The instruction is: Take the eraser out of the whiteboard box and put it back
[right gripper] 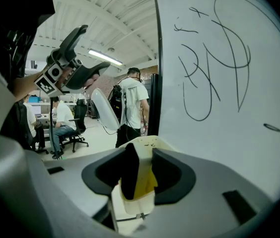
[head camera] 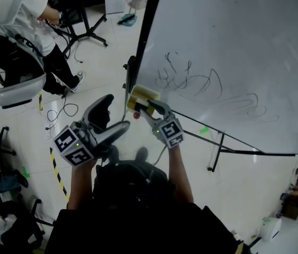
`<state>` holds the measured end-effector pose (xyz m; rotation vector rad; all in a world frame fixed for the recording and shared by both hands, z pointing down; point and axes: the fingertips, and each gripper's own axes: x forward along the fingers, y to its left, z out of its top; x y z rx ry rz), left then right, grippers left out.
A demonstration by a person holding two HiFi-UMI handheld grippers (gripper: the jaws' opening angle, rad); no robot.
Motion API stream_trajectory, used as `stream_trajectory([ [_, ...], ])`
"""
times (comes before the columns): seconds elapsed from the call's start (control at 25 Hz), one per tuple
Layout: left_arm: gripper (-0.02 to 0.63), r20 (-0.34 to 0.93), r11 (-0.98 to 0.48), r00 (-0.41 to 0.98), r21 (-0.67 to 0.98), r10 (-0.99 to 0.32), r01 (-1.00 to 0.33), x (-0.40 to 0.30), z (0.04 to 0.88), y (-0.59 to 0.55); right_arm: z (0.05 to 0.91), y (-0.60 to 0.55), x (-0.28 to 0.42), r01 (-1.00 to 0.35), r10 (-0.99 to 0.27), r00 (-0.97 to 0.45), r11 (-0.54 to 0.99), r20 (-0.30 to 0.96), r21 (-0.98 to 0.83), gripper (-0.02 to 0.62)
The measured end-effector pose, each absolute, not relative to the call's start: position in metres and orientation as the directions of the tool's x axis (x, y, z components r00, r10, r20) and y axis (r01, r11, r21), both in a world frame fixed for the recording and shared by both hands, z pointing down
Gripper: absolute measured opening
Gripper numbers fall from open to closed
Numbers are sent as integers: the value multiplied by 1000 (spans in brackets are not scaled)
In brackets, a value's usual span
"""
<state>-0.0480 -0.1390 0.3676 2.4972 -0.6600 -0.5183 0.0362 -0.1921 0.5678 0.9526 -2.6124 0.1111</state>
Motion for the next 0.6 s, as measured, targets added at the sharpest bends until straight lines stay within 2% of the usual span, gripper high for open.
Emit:
stream_trajectory([
  [0.6,430,-218,-751,810,557,-544,-355,-40,371,-140,559,-190,38,-621,-605,-719,780,343,73,216],
])
